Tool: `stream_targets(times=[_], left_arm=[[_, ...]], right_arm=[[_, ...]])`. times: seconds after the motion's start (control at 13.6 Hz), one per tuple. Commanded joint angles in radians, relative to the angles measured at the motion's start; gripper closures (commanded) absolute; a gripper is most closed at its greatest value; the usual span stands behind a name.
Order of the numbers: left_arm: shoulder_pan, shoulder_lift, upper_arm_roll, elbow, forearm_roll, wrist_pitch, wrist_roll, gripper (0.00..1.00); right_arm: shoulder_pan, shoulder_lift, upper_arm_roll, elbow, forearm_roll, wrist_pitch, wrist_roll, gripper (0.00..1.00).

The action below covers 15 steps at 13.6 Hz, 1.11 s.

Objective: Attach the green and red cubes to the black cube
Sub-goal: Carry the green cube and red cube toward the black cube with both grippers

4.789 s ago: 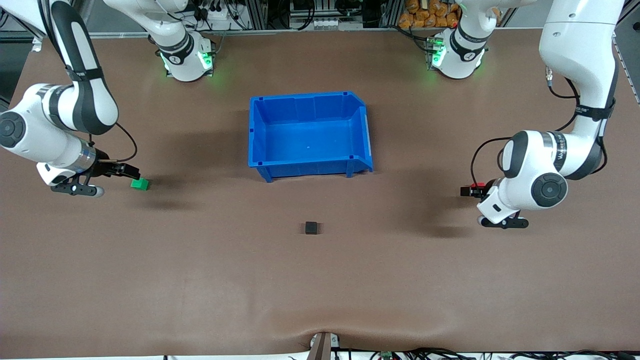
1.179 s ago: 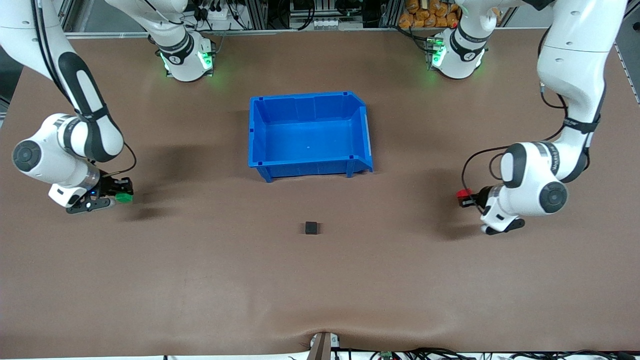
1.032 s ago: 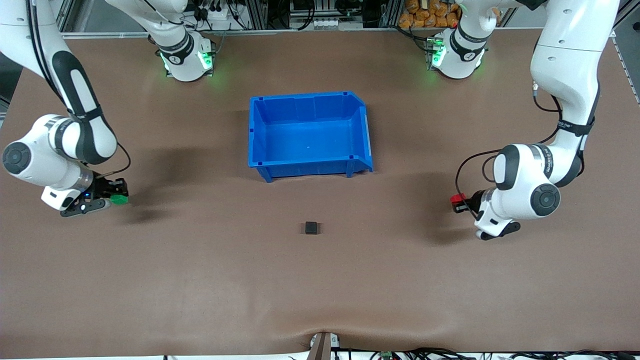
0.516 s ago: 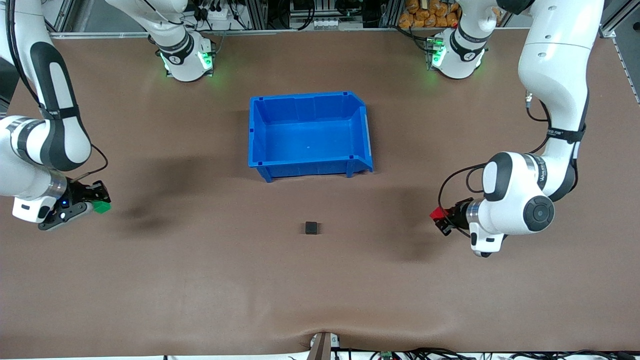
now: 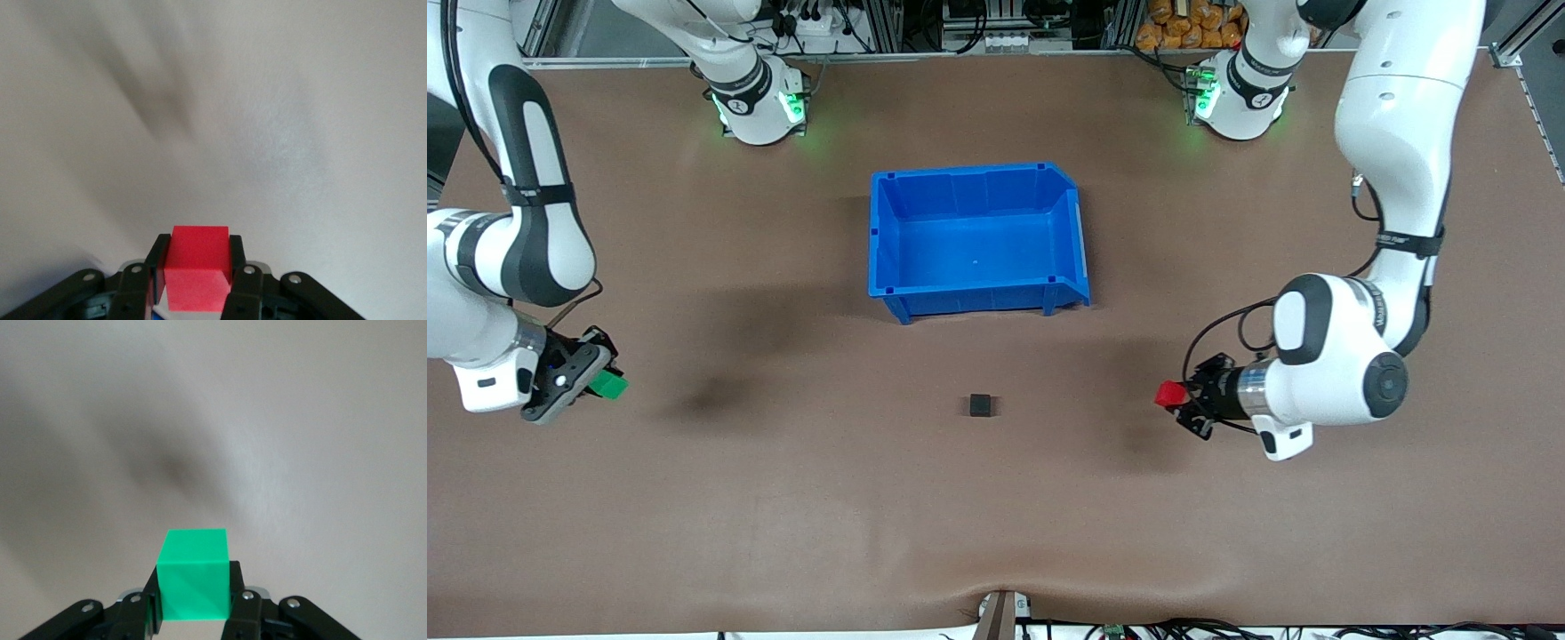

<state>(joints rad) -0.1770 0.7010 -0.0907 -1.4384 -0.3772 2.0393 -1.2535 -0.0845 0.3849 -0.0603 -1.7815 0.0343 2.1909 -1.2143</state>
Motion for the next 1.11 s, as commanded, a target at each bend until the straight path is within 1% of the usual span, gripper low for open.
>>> stream_targets(times=[0.0,0.15,0.52,0.66,0.88,1.03], left_arm=[[-0.073,0.090,0.012,0.098,-0.022,0.012,-0.137,0.89],[-0.093,0.101,0.013,0.096,-0.020,0.057,-0.252,0.88],[-0.168,0.127,0.017,0.098,-0.016,0.197,-0.280,0.90],[-0.223,0.146,0.023,0.099,-0.014,0.258,-0.355,0.90],[-0.280,0.181,0.026,0.107,-0.014,0.358,-0.406,0.90],[-0.282,0.189,0.026,0.128,-0.014,0.367,-0.440,0.90]], right_arm=[[0.055,0.002,-0.001,0.028,-0.004,-0.037,-0.086,1.00],[0.127,0.017,-0.003,0.031,-0.001,-0.036,-0.076,1.00],[0.267,0.052,-0.001,0.074,0.009,-0.040,-0.067,1.00],[0.330,0.069,-0.003,0.080,0.010,-0.036,-0.028,1.00],[0.370,0.139,-0.003,0.145,0.010,-0.036,-0.031,1.00],[0.370,0.170,-0.001,0.158,0.025,-0.030,-0.034,1.00]])
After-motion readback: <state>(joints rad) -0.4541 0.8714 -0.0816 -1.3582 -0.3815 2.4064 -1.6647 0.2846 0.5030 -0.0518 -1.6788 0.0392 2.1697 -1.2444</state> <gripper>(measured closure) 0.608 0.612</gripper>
